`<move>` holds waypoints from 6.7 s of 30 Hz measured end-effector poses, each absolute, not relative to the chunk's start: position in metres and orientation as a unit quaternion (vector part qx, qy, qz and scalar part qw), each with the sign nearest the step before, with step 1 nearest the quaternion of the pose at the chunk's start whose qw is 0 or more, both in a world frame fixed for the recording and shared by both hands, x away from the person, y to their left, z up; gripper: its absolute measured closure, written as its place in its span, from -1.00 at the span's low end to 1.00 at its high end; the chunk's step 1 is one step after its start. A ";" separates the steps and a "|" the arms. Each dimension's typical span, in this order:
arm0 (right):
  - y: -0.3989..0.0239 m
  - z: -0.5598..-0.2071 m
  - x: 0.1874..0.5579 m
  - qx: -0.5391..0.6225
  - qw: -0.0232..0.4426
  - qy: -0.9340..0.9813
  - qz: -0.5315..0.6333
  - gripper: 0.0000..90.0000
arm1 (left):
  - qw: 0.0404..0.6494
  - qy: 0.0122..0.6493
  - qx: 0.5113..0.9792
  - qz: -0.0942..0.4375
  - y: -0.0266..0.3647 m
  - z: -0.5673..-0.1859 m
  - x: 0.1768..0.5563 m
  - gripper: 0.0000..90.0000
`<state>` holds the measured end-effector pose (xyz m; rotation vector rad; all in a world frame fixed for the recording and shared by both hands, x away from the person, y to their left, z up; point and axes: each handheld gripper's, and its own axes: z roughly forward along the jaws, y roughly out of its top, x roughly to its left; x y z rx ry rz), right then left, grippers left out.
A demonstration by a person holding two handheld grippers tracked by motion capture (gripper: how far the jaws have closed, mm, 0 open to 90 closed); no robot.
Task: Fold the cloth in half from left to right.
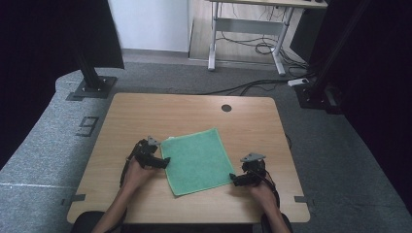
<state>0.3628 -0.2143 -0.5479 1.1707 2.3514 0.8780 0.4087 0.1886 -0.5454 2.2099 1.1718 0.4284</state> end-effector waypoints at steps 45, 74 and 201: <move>-0.187 -0.533 0.362 0.369 0.125 0.853 0.346 -0.87 | 0.305 0.499 0.790 0.185 0.216 -0.548 0.463 -0.97; -0.046 -0.532 0.320 0.180 0.016 0.916 0.357 -0.35 | 0.305 0.501 0.788 0.186 0.216 -0.548 0.462 -0.96; -0.161 -0.513 0.343 0.298 0.120 0.879 0.354 0.49 | 0.352 0.402 0.821 0.202 0.095 -0.504 0.503 -0.13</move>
